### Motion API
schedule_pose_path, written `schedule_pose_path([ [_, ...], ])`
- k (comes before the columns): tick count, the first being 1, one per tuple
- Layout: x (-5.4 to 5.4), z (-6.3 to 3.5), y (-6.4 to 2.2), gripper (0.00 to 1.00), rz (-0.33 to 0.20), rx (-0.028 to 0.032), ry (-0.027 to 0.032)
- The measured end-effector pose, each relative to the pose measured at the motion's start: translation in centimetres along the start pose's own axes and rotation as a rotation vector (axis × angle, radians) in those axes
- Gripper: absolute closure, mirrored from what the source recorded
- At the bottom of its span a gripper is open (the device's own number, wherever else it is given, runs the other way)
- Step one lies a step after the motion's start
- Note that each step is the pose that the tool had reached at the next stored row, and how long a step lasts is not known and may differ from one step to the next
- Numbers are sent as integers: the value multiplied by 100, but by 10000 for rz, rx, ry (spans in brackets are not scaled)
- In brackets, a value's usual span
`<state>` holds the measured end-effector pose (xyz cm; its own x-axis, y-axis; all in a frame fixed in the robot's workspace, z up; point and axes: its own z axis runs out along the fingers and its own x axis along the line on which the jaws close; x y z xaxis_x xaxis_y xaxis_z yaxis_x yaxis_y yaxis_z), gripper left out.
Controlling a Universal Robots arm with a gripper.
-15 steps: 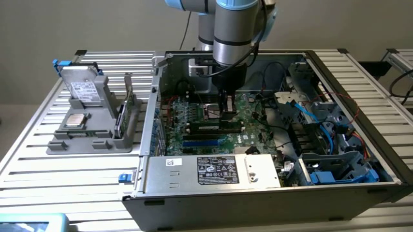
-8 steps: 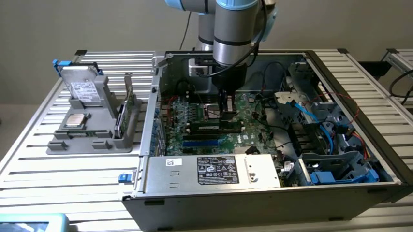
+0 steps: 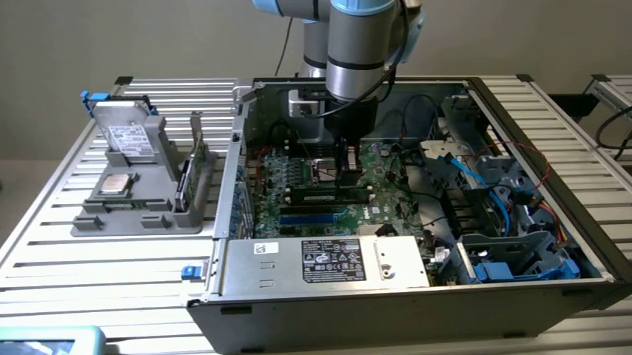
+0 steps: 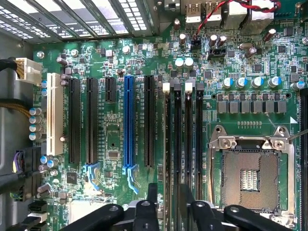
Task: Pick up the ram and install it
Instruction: 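Insert the ram into the slot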
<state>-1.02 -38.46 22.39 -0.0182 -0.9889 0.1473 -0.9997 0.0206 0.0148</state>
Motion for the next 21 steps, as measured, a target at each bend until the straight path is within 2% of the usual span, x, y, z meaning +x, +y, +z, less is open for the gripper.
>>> schedule_pose_path([
  [3, 5, -31, -4, 65, 1, 0, 0],
  [6, 16, -109, -21, 65, 0, -1, 2],
  [11, 35, -216, -108, 65, -1, 0, 2],
  [15, 41, -230, -171, 65, 0, 2, -2],
  [16, 43, -230, -175, 65, -3, -14, -2],
  [21, 43, -231, -175, 65, -2, -16, -1],
])
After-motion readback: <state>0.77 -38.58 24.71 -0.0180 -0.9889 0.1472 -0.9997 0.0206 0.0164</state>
